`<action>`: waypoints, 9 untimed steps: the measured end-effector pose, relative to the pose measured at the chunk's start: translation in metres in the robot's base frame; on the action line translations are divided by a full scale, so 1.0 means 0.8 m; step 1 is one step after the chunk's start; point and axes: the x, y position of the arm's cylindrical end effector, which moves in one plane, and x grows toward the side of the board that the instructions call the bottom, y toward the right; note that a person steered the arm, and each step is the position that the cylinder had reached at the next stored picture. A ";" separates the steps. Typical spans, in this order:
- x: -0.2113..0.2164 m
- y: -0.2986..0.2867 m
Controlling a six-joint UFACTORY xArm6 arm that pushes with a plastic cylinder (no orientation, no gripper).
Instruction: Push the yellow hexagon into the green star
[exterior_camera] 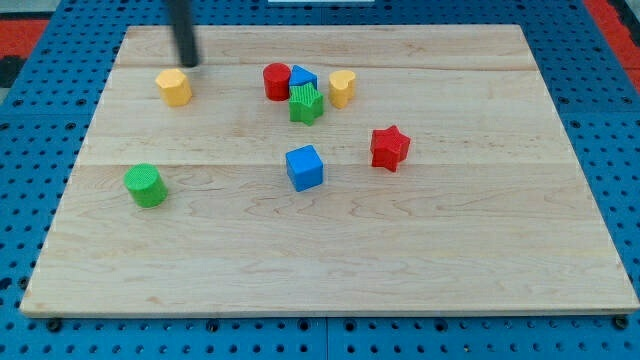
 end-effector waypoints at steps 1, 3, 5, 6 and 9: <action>0.061 -0.001; 0.063 0.098; 0.013 -0.022; -0.025 0.051; 0.047 0.179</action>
